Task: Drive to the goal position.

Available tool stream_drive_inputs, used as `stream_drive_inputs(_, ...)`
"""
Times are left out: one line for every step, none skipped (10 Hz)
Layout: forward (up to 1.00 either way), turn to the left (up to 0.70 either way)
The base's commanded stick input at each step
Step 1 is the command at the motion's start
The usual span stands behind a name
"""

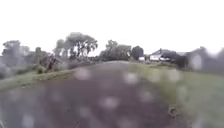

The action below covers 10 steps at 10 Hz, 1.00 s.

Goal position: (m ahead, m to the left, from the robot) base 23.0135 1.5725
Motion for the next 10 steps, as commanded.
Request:
stream_drive_inputs(1.0, -0.37)
stream_drive_inputs(1.0, -0.31)
stream_drive_inputs(1.0, -0.21)
stream_drive_inputs(1.0, -0.11)
stream_drive_inputs(1.0, 0.0)
stream_drive_inputs(1.0, 0.0)
stream_drive_inputs(1.0, 0.0)
stream_drive_inputs(1.0, 0.0)
stream_drive_inputs(1.0, 0.0)
stream_drive_inputs(1.0, 0.0)
